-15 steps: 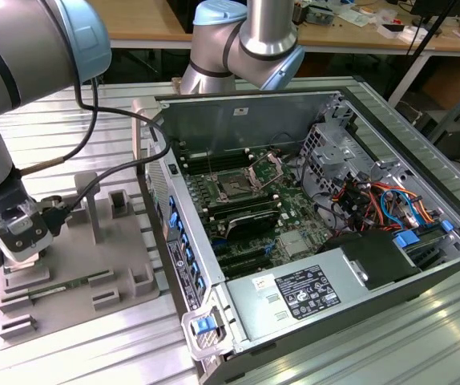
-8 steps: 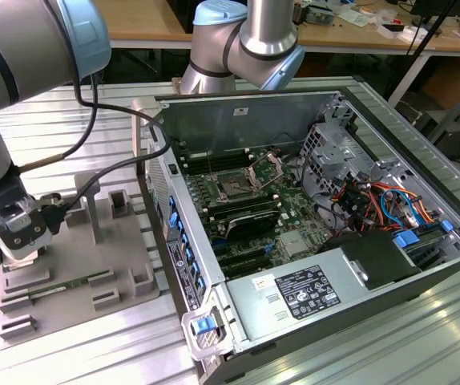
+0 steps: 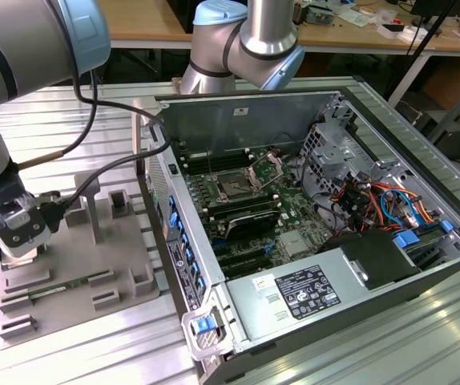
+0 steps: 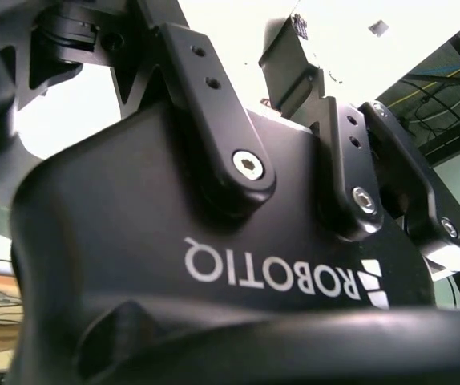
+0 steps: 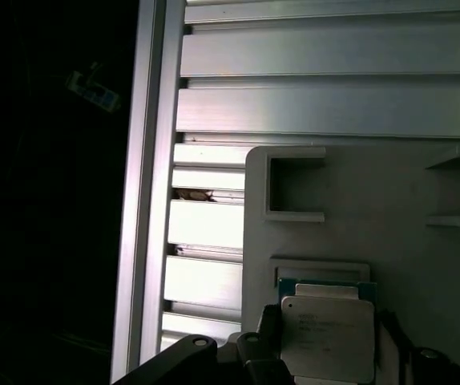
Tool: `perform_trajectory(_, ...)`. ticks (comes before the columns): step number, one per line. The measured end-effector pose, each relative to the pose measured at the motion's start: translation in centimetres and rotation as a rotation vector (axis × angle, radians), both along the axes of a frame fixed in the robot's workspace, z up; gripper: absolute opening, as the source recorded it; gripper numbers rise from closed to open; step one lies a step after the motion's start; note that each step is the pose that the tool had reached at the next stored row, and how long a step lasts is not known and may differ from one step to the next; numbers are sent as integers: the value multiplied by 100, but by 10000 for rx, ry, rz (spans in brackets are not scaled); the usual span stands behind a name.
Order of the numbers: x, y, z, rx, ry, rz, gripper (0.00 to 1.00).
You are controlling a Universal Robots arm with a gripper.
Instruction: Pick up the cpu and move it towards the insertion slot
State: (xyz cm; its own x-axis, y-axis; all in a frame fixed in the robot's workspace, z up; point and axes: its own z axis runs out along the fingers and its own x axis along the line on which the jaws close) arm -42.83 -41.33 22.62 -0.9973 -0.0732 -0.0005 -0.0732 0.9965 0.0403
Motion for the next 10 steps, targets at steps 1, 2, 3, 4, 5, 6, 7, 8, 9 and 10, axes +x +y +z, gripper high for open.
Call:
perform_trajectory(1,0,0,8,-1,2,0,55)
perform_trajectory(2,0,0,12,-1,1,0,55)
perform_trajectory(3,0,0,17,0,1,0,55)
perform_trajectory(4,0,0,20,0,0,0,55)
perform_trajectory(5,0,0,24,0,0,0,55)
perform_trajectory(6,0,0,29,0,0,0,55)
perform_trajectory(7,0,0,34,-1,1,-1,55)
perform_trajectory(8,0,0,37,0,0,0,55)
perform_trajectory(9,0,0,43,0,1,0,55)
perform_trajectory(10,0,0,50,0,0,0,55)
